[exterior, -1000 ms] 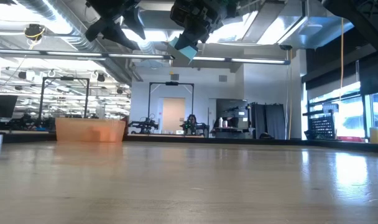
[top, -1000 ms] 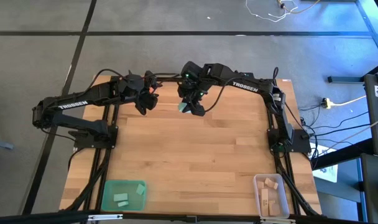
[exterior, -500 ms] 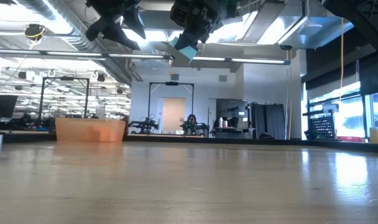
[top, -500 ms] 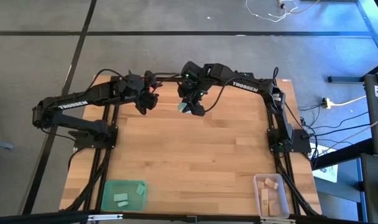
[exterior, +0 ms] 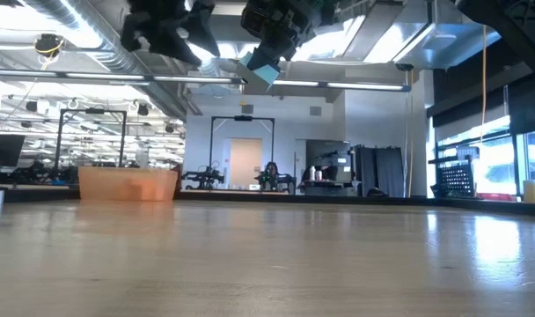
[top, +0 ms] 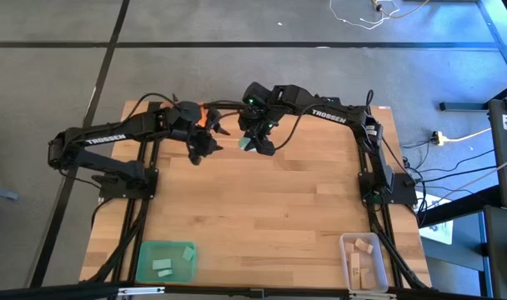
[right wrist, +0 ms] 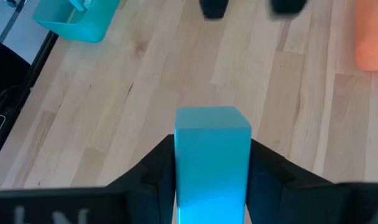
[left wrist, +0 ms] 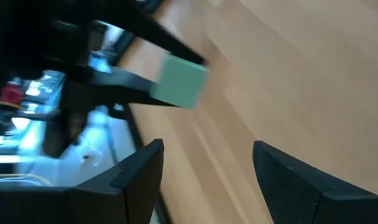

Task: Sort & place blocks by color
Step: Put the blue block into the blue bin

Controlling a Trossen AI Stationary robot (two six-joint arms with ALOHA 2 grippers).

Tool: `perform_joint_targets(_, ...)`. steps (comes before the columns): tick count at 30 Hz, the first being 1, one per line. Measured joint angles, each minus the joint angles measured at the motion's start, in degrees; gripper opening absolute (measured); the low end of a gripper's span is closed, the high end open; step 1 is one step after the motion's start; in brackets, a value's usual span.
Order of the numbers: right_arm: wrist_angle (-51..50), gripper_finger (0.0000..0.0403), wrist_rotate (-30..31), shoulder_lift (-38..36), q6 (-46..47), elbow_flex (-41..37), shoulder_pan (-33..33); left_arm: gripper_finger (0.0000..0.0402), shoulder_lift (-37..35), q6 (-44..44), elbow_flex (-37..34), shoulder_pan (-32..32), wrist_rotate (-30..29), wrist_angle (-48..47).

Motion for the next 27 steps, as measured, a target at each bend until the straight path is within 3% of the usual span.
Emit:
perform_joint_targets(7, 0.0, 0.0133, -0.67, 0.0, 0.01, 0.02, -0.02, 0.0238, 0.16, -2.77, -0.02, -0.75, -1.06, 1.71)
perform_joint_targets(13, 0.54, 0.0133, -5.45, 0.0, 0.01, 0.02, -0.09, 0.0238, 1.61, 4.48, 0.0, -2.48, -2.14, 5.54)
perform_joint_targets(19, 0.73, 0.0133, -5.52, 0.0, 0.01, 0.02, -0.09, 0.0234, 4.23, 10.57, -0.02, -4.63, -2.21, 10.32)
perform_joint_targets(27, 1.51, 0.0133, -5.66, 0.0, 0.01, 0.02, -0.17, 0.023, 6.03, 11.1, -0.04, -5.33, -1.9, 13.03)
